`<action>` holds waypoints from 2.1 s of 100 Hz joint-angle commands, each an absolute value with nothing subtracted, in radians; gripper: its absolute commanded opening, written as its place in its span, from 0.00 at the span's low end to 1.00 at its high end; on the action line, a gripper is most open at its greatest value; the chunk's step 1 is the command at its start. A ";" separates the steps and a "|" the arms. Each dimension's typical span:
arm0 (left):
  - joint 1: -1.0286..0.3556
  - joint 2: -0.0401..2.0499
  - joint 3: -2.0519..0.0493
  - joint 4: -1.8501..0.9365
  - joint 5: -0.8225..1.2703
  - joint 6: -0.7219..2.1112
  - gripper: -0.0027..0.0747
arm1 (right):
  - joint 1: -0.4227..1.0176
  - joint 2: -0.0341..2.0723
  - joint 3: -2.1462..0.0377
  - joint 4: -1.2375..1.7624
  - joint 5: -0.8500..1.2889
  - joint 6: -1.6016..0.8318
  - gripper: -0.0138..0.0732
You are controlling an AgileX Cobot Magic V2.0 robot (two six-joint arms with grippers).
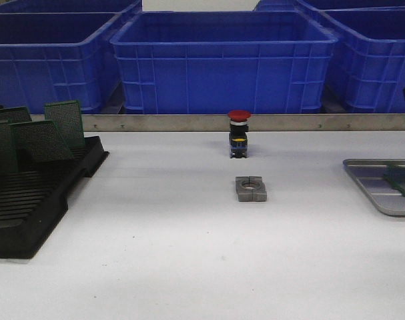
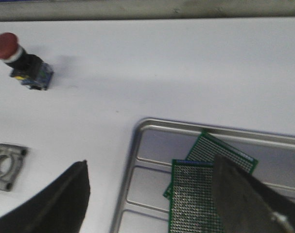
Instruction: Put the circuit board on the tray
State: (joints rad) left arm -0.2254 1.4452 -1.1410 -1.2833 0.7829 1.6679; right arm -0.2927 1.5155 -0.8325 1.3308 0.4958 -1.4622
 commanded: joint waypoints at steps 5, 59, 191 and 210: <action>-0.135 1.344 -1.172 -1.266 0.767 1.490 0.17 | -0.297 1.393 -0.853 1.348 0.579 -1.448 0.48; 0.018 0.884 -0.828 -1.171 0.328 1.278 0.01 | -0.063 1.026 -0.810 1.315 0.440 -1.427 0.03; 0.018 0.184 -0.311 -1.261 0.251 1.278 0.01 | 0.178 0.159 -0.194 1.421 0.176 -1.430 0.03; 0.018 0.184 -0.309 -1.261 0.251 1.278 0.01 | 0.178 0.159 -0.194 1.421 0.238 -1.430 0.03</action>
